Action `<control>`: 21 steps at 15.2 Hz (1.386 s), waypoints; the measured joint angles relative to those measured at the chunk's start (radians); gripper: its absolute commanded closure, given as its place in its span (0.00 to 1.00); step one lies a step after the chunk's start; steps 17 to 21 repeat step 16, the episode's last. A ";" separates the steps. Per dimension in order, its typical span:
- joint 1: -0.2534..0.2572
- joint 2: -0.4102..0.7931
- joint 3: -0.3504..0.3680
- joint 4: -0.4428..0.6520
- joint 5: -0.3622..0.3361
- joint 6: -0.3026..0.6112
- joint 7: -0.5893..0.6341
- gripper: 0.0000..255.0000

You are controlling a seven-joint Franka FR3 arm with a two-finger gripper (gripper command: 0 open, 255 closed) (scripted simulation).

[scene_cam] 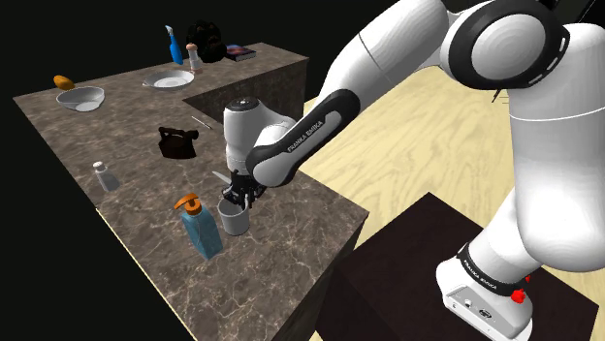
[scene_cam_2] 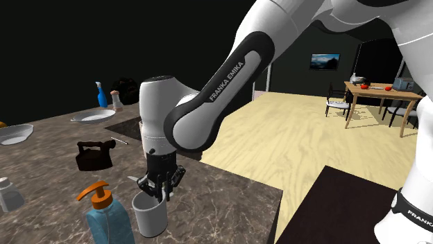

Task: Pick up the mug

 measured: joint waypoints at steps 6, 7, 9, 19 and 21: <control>-0.012 -0.048 0.018 -0.005 0.021 -0.042 -0.012 1.00; -0.014 -0.059 0.022 -0.004 0.027 -0.053 -0.015 1.00; -0.019 -0.077 0.028 0.000 0.036 -0.075 -0.023 1.00; -0.032 -0.131 0.046 0.013 0.064 -0.140 -0.041 1.00; -0.032 -0.131 0.046 0.013 0.064 -0.140 -0.041 1.00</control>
